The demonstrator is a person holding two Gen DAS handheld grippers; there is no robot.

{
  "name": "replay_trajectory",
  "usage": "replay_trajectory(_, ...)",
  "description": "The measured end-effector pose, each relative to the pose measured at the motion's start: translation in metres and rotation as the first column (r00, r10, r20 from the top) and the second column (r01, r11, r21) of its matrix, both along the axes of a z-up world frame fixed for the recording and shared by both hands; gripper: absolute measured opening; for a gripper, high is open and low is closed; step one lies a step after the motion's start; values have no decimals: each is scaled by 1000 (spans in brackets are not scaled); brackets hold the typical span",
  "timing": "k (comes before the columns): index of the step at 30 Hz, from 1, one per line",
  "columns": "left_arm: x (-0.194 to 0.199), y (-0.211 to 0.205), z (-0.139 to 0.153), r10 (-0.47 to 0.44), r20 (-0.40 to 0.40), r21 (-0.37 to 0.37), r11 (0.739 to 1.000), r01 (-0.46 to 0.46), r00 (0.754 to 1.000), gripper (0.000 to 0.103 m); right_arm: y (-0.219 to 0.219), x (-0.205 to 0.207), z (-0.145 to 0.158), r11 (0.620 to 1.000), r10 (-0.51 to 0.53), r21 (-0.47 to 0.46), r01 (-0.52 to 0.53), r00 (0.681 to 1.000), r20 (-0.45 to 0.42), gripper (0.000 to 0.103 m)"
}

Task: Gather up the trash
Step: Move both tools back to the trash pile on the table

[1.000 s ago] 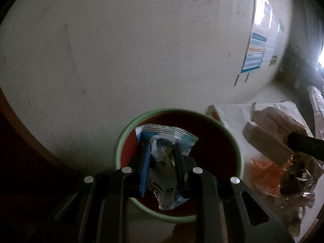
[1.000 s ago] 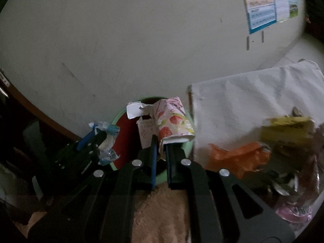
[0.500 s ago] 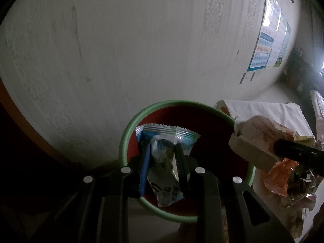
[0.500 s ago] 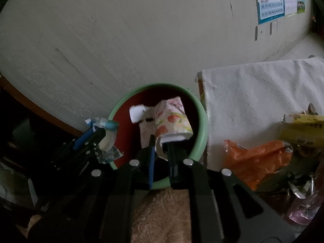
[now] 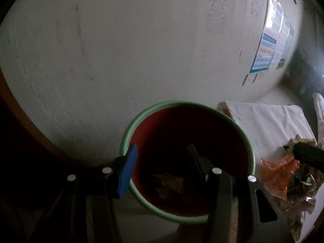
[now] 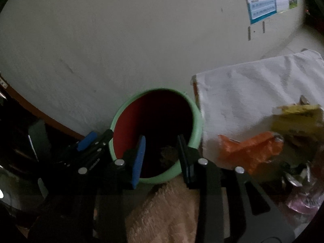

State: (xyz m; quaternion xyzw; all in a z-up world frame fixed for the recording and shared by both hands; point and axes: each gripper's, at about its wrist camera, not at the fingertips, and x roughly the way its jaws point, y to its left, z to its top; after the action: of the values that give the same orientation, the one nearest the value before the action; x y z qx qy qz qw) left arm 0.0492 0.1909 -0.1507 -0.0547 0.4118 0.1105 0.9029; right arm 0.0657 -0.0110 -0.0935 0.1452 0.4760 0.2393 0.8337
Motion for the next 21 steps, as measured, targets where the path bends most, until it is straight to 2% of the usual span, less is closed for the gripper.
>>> replay_trajectory(6, 1, -13, 7, -26, 7, 25, 999, 26, 1000, 48, -40, -21, 11, 997, -77, -17, 78, 996, 39, 32)
replay_trajectory(10, 2, -24, 12, -41, 8, 31, 999, 40, 999, 48, -73, -53, 17, 984, -132, -104, 143, 986, 104, 32)
replay_trajectory(13, 2, -40, 15, -77, 13, 43, 996, 76, 997, 48, -100, -75, 11, 968, -185, -152, 201, 976, 114, 32)
replay_trajectory(15, 1, -55, 17, -116, 14, 44, 992, 115, 993, 48, -119, -89, 6, 954, -225, -176, 242, 968, 115, 32)
replay_trajectory(19, 4, -95, 17, -235, -3, -10, 972, 235, 972, 48, -146, -105, -6, 938, -287, -174, 301, 952, 101, 32)
replay_trajectory(21, 10, -123, 16, -333, -16, -21, 943, 333, 943, 48, -158, -111, -9, 933, -315, -151, 326, 945, 90, 32)
